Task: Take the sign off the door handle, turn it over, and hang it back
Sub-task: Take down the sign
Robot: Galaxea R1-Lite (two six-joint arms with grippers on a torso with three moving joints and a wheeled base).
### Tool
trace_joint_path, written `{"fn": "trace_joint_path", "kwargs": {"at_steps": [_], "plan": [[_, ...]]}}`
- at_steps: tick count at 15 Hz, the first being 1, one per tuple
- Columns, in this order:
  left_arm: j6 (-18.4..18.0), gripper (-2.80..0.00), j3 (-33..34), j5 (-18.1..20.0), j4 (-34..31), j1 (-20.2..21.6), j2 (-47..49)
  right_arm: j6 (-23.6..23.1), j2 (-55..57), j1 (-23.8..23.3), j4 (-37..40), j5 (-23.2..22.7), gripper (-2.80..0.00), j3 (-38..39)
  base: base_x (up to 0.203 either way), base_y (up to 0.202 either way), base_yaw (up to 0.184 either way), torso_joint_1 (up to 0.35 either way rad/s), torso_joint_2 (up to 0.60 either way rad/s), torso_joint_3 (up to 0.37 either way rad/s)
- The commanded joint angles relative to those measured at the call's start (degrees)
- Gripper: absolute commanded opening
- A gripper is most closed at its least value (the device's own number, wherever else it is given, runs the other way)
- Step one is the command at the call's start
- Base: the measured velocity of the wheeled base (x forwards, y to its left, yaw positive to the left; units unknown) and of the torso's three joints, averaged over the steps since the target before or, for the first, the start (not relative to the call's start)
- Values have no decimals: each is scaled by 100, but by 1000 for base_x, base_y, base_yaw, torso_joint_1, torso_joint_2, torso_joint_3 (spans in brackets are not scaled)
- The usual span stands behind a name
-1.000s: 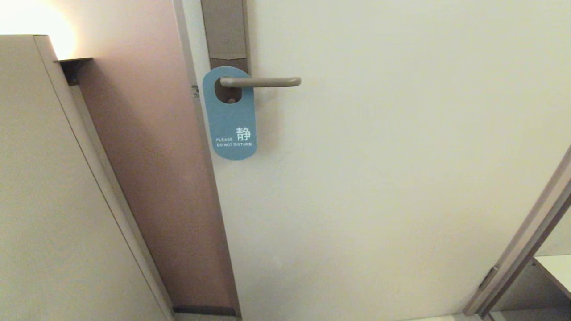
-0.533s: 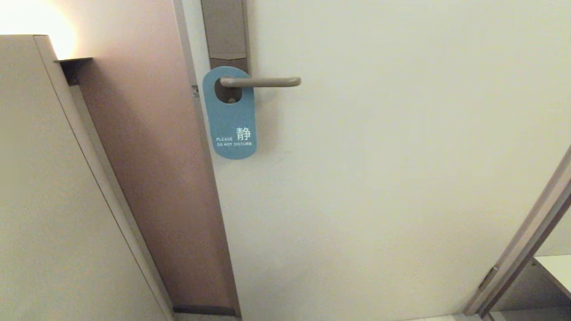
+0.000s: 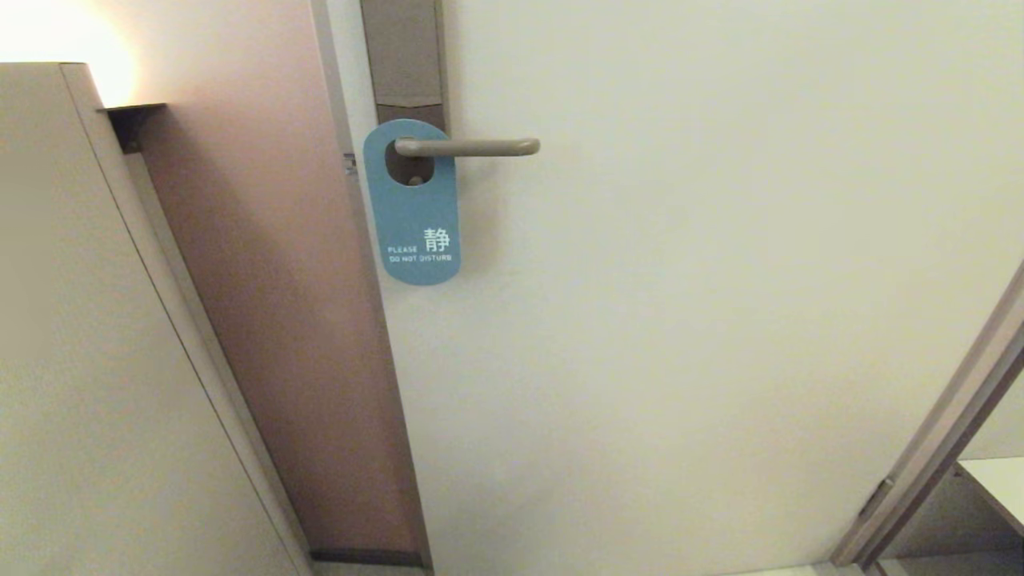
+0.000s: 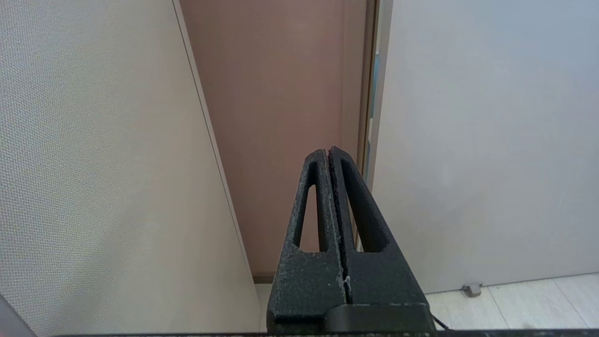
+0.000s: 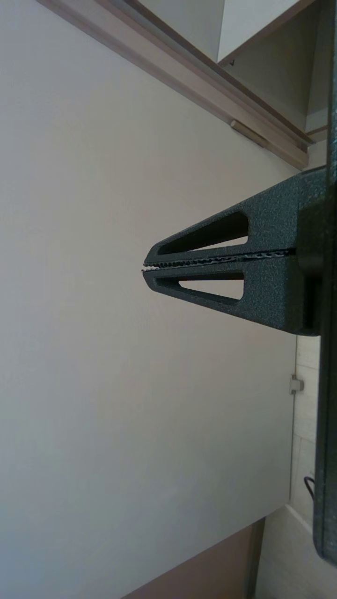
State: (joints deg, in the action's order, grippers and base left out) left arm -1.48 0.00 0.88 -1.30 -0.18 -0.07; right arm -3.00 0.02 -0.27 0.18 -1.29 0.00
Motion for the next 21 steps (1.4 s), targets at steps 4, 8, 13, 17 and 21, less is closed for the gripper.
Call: {"fn": "trace_joint_path", "kwargs": {"at_steps": [4, 8, 13, 17, 21], "plan": [[-2, -280, 0, 0, -2, 1, 7, -4, -2, -6, -1, -3, -280, 0, 0, 0, 0, 0, 0, 0], [-2, -280, 0, 0, -2, 1, 7, -8, -2, 0, -1, -3, -280, 0, 0, 0, 0, 0, 0, 0], [-2, -280, 0, 0, -2, 1, 7, -8, -2, 0, -1, -3, -280, 0, 0, 0, 0, 0, 0, 0], [-2, -280, 0, 0, -2, 1, 7, -8, -2, 0, -1, -3, -280, 0, 0, 0, 0, 0, 0, 0], [-2, -280, 0, 0, -2, 1, 7, -8, -2, 0, -1, -3, -280, 0, 0, 0, 0, 0, 0, 0]]}}
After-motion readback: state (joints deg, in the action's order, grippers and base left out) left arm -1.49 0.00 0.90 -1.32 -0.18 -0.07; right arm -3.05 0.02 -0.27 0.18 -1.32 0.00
